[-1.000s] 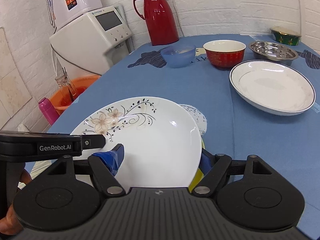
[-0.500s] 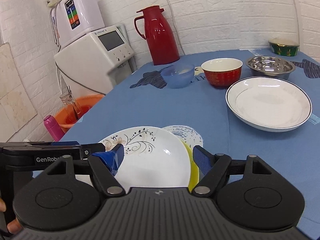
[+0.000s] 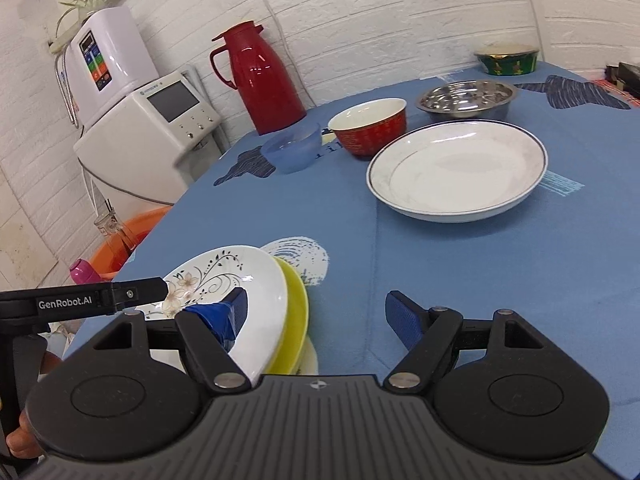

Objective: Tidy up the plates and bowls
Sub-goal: 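Carry the two-plate stack with the left tool toward the dark-rimmed white plate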

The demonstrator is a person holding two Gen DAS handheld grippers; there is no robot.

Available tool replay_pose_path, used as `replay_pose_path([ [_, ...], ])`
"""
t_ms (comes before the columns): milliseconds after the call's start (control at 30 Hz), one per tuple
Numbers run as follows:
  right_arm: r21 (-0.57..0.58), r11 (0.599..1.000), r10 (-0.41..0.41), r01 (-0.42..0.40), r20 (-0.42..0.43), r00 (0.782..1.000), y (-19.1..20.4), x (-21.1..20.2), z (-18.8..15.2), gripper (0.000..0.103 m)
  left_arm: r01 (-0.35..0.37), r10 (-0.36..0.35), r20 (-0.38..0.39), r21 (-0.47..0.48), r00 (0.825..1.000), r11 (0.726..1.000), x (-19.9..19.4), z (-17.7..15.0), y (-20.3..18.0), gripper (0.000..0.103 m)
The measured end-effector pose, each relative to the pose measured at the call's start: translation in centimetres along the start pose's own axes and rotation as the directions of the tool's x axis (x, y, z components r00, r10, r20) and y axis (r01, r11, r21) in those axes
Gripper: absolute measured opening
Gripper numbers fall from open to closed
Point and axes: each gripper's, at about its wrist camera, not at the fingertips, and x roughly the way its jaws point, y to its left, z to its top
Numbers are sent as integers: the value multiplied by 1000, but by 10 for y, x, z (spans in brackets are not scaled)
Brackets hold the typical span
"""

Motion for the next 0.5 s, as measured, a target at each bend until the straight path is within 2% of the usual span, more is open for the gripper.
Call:
replay_pose_path([
  [100,11,1000,-16,16,-1,1000,-9,-5,0,62,17,-17,2,22,1000,1000,4,3,-15,71],
  [200,15,999,-28,29,-8,1000,-17,-10,-1,62,30,-30,3,40,1000,999,8,5,-28,78],
  [500,58,995,-79,79,4,997,-53,-22,9,63,61,-60,-11,86,998,994,21,20,-60,80],
])
